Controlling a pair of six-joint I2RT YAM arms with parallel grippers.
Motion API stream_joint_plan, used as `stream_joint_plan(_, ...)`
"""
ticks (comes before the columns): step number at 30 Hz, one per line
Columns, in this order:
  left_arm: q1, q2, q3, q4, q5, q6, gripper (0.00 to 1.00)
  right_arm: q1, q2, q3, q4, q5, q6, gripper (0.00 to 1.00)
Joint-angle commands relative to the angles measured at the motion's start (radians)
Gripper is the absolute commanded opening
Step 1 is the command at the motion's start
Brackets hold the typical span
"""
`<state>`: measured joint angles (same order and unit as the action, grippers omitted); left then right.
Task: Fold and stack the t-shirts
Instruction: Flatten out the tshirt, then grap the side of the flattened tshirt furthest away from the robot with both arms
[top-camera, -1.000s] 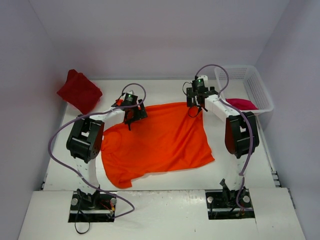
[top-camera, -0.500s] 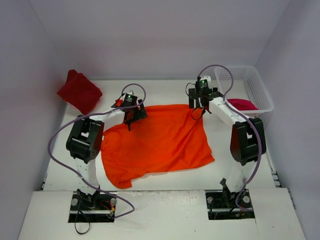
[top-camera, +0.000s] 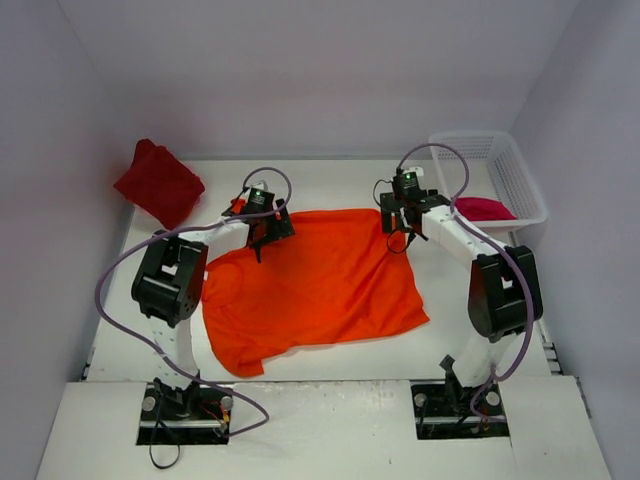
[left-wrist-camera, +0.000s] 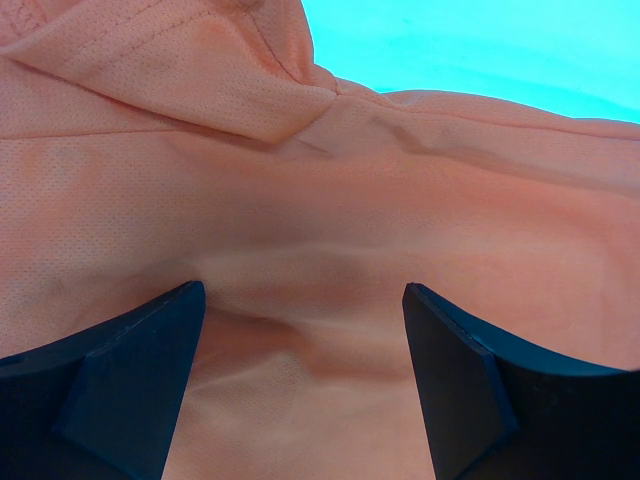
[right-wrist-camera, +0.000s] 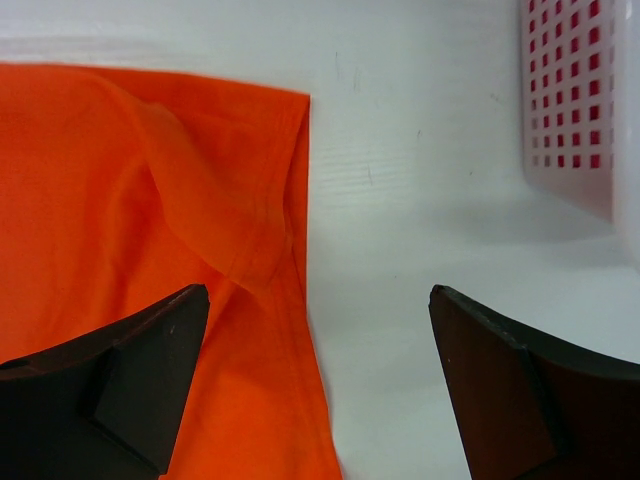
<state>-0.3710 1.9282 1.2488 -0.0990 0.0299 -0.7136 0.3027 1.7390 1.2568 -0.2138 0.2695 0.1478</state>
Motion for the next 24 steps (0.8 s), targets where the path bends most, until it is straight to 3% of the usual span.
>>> stream_joint_plan(1,0.012,-0.023,-0.022,-0.054,0.007,0.005,0.76,0.01,-0.053,-0.019,-0.002,0.016,-0.007,0.88)
stream_joint_plan(6,0.018,-0.035,-0.008,-0.057,-0.004,-0.003,0.76,0.018,-0.047,-0.025,0.001,0.013,0.002,0.88)
stream_joint_plan(14,0.03,-0.055,0.175,-0.153,-0.012,0.008,0.76,0.022,-0.041,-0.036,0.008,0.005,0.004,0.88)
stream_joint_plan(24,0.064,-0.075,0.235,-0.189,-0.056,0.039,0.76,0.035,-0.019,-0.059,0.031,-0.013,0.015,0.87)
